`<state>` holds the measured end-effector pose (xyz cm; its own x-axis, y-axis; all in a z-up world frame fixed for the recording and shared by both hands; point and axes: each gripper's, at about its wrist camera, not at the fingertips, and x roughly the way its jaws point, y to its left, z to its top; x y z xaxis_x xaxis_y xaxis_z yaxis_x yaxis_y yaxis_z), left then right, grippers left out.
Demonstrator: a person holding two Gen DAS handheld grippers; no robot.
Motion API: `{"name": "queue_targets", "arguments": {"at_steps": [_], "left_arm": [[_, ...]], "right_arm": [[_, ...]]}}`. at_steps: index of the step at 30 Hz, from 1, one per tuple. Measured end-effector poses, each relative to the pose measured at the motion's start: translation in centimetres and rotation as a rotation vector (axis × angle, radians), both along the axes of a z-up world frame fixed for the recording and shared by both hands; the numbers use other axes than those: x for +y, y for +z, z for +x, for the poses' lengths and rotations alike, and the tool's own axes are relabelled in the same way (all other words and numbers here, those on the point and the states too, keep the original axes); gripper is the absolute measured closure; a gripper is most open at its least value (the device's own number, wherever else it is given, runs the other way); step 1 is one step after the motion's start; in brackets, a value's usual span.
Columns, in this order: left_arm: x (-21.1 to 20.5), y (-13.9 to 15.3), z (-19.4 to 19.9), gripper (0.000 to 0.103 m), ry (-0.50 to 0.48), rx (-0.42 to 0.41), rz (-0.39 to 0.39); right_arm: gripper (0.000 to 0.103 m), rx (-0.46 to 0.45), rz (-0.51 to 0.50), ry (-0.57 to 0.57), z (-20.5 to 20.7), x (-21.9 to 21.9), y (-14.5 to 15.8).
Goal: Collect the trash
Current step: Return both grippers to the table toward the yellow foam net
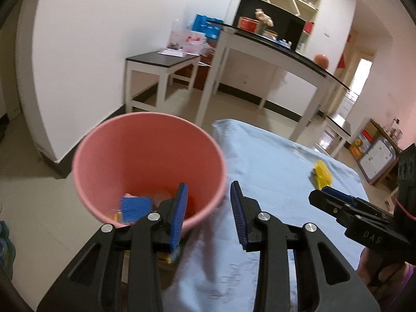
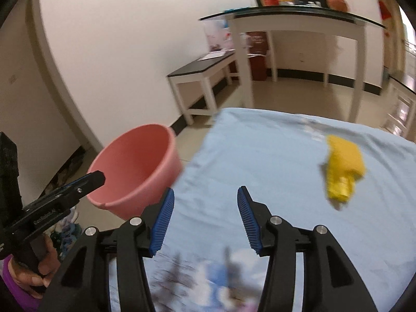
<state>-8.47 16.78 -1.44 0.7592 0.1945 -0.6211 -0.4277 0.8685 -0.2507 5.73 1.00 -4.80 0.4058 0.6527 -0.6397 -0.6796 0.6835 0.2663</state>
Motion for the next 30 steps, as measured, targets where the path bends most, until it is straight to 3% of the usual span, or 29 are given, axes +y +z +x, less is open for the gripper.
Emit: {"name": "queue_targets", "arguments": {"at_steps": [10, 14, 28, 30], "left_arm": [[-4.4, -0.6, 3.2, 0.069, -0.088, 0.029, -0.003], [-5.6, -0.9, 4.2, 0.069, -0.115, 0.048, -0.008], [-8.8, -0.1, 8.4, 0.069, -0.179, 0.092, 0.069], [-9.2, -0.1, 9.4, 0.069, -0.189, 0.095, 0.075]], "right_arm": [[0.053, 0.014, 0.006, -0.242, 3.9, -9.7, -1.3], [0.053, 0.026, 0.005, -0.31, 6.0, -11.5, -2.1], [0.052, 0.087, -0.057, -0.309, 10.6, -8.7, -5.5], [0.058, 0.093, -0.071, -0.306, 10.8, -8.3, -5.9]]}}
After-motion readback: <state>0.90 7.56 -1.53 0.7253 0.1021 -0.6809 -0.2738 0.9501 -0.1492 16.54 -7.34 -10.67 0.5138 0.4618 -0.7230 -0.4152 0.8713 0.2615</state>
